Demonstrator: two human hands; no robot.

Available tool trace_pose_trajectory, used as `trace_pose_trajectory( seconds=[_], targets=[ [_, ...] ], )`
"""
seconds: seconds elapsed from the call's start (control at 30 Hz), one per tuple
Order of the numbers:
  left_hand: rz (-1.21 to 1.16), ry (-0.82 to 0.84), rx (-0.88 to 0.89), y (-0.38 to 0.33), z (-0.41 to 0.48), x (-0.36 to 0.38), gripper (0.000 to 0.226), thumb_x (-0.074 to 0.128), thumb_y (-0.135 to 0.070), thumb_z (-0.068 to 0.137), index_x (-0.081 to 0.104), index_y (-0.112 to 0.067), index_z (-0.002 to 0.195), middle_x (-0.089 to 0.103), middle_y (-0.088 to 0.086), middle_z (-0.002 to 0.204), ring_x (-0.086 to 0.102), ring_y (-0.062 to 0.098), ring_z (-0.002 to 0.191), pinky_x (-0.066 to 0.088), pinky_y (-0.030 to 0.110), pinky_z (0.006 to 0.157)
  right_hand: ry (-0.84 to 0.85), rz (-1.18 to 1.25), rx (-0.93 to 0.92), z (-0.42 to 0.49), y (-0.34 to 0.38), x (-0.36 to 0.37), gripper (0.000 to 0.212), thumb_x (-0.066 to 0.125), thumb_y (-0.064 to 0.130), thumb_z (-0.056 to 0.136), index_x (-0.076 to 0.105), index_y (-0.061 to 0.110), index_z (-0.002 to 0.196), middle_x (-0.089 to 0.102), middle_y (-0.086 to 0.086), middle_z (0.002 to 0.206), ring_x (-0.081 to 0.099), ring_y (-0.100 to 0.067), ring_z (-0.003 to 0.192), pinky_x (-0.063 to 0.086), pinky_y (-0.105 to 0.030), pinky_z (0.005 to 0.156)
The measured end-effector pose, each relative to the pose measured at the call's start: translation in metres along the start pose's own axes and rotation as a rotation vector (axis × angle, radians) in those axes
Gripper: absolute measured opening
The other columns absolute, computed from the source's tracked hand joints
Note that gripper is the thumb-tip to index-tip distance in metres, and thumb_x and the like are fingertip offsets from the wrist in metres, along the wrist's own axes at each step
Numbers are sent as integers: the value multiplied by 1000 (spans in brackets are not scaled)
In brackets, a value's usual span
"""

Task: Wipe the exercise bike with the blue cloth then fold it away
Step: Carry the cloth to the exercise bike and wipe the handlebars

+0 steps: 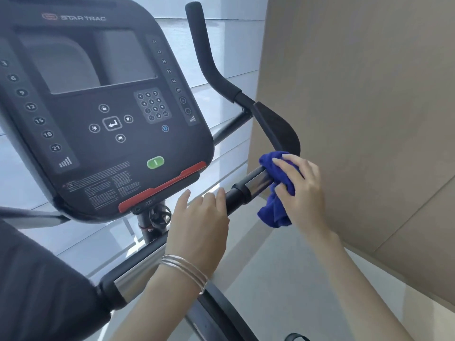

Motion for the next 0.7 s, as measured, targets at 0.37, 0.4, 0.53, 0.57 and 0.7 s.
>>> trace_pose_trajectory(
  seconds=[0.37, 0.4, 0.53, 0.57, 0.7],
  targets=[
    [-140, -102, 10, -2, 2, -4, 37, 69, -24, 78, 62, -7, 110, 62, 5, 72, 57, 27, 59, 42, 32, 54, -38, 85, 29, 1, -15, 5, 41, 53, 4, 81, 62, 12, 120, 57, -5, 126, 49, -31, 109, 44, -41, 97],
    [-147, -110, 13, -2, 2, -2, 37, 72, -21, 74, 65, -5, 106, 62, 6, 68, 57, 28, 56, 44, 33, 53, -63, 87, 82, 3, -19, 6, 43, 55, 2, 79, 62, 12, 121, 57, -6, 127, 49, -32, 107, 44, -42, 96],
    [-134, -155, 10, -2, 2, -3, 37, 79, -18, 66, 68, -3, 98, 60, 6, 59, 56, 27, 49, 47, 34, 48, -166, 198, 179, -24, -9, 20, 42, 50, 15, 82, 58, 11, 122, 53, -5, 127, 51, -26, 107, 38, -21, 95],
    [-131, -159, 14, -3, 2, -2, 37, 79, -19, 65, 68, -3, 96, 60, 6, 58, 56, 26, 48, 48, 35, 47, -158, 240, 174, -38, -4, 23, 42, 48, 20, 83, 56, 12, 123, 51, -2, 127, 52, -24, 108, 40, -21, 95],
    [-131, -163, 17, -1, 1, 0, 31, 73, -21, 72, 67, -5, 98, 61, 6, 61, 56, 27, 51, 49, 35, 51, 85, 243, 20, -81, -10, 33, 36, 59, 14, 82, 60, 16, 118, 58, -5, 122, 56, -26, 107, 52, -34, 91]
  ],
)
Point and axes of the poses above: each hand's wrist, its own z-axis towards the middle knuckle, its own x-axis out of the palm, y = z × x, the point moved 4 cm from there along z, towards the middle knuckle
